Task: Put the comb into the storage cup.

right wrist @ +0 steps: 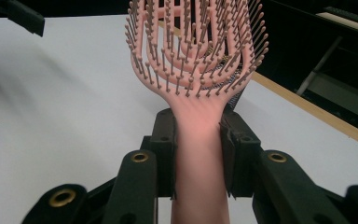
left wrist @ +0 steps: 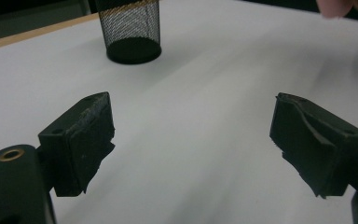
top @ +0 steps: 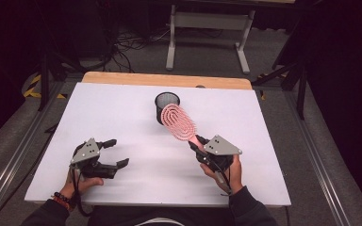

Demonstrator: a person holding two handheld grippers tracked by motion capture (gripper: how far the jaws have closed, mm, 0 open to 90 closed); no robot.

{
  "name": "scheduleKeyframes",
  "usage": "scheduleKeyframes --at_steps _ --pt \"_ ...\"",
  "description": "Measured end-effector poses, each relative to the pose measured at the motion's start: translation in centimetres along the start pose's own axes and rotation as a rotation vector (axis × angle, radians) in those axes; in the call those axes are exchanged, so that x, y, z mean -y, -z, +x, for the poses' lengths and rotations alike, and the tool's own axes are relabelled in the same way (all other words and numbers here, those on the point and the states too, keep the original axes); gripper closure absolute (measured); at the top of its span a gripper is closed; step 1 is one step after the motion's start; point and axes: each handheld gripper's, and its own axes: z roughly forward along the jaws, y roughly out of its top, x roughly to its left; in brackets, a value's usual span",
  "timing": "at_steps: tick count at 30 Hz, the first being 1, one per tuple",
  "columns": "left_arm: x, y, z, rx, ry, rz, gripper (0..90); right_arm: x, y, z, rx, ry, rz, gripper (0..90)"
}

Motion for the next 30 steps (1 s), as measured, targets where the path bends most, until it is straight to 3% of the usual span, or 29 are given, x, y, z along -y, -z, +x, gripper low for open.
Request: scheduleKeyframes --at_steps 5,20,23,28,30 --pt "-1.5 -1.1 -0.1 0.018 0.009 -0.043 9.7 0.2 -0.3 0.2 0.010 0.003 -0.015 68.9" --pt "-7.3 -5.6 -3.1 0.217 0.058 -0.152 9.8 0.4 -0.7 1.7 0.011 0.038 -0.064 68.9" --pt "-7.8 -6.3 -3.4 0.217 0.065 -0.160 10.4 0.4 -0.8 2.0 0.008 0.046 -0.064 68.9" --pt "-8.3 -7.6 -3.7 0.250 0.111 -0.174 11.7 0.4 -1.0 2.2 0.003 0.058 -0.066 68.9" --pt "-8.4 -7.8 -3.8 0.239 0.137 -0.198 14.6 0.4 -1.1 2.4 0.003 0.066 -0.068 68.9"
